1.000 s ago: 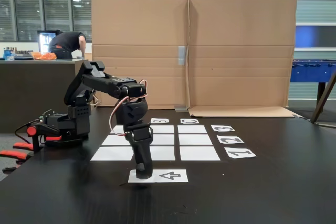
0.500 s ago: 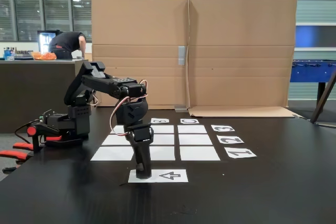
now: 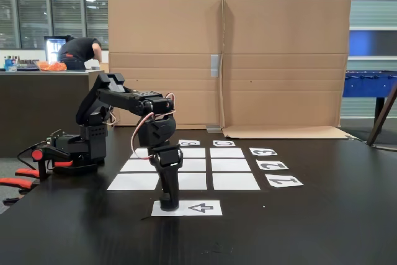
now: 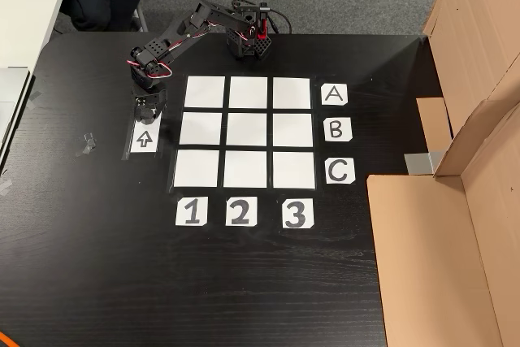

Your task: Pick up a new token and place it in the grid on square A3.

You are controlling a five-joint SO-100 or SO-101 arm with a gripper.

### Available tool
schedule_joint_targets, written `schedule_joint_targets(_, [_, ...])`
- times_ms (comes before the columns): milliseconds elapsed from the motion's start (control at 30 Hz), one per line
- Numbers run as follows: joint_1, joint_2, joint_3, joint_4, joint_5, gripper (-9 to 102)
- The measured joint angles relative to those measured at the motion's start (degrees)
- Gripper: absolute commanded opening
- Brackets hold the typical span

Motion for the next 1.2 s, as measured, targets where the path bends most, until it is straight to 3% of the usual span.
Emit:
schedule_joint_targets(700, [0.1, 0.7, -1.1, 3.3, 0.0, 12])
schedule_joint_targets(1200, [-5.9, 7.7, -6.5, 11.5, -0.1, 12])
